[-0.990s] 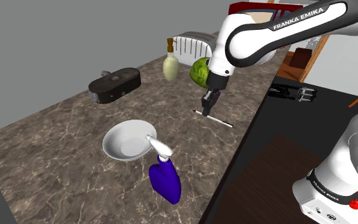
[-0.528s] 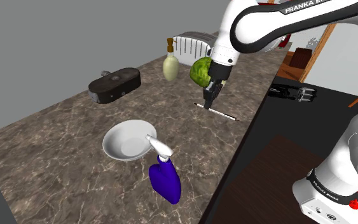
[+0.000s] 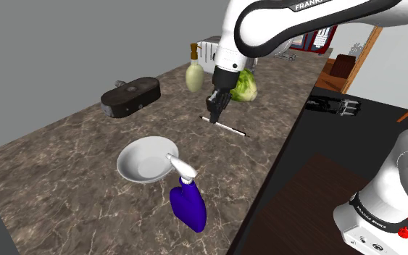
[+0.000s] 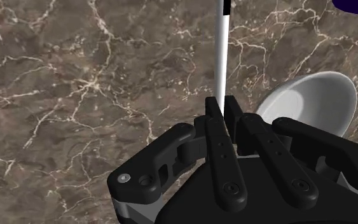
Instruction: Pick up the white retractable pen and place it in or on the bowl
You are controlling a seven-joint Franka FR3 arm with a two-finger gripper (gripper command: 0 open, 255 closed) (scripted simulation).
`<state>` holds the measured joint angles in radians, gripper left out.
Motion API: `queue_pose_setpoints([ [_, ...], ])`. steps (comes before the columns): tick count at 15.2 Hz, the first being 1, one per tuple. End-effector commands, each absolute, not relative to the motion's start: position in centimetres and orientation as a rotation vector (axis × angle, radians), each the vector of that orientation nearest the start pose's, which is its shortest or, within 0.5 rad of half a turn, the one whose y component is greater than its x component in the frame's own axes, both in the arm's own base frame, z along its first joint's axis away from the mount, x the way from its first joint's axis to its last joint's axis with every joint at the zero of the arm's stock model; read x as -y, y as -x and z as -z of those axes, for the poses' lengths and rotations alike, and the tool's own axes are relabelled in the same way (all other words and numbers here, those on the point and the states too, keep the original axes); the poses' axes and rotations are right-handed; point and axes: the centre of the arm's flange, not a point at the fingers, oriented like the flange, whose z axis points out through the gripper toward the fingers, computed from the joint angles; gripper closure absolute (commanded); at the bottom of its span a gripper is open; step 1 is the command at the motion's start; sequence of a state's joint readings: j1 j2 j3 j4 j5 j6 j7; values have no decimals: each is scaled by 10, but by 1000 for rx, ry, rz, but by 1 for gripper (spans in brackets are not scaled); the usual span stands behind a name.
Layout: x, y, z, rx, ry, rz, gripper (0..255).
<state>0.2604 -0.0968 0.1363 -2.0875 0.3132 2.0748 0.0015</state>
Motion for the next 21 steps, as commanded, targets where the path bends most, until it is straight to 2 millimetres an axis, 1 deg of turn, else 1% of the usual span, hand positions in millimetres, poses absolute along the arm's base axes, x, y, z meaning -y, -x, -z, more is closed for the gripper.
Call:
queue_pose_setpoints([
  [1, -248, -496, -479, 362, 2839, 41, 255],
  [18, -445, -603, -491, 362, 2839, 41, 255],
  [19, -449, -605, -491, 362, 2839, 41, 255],
  [21, -450, -605, -481, 362, 2839, 41, 255],
])
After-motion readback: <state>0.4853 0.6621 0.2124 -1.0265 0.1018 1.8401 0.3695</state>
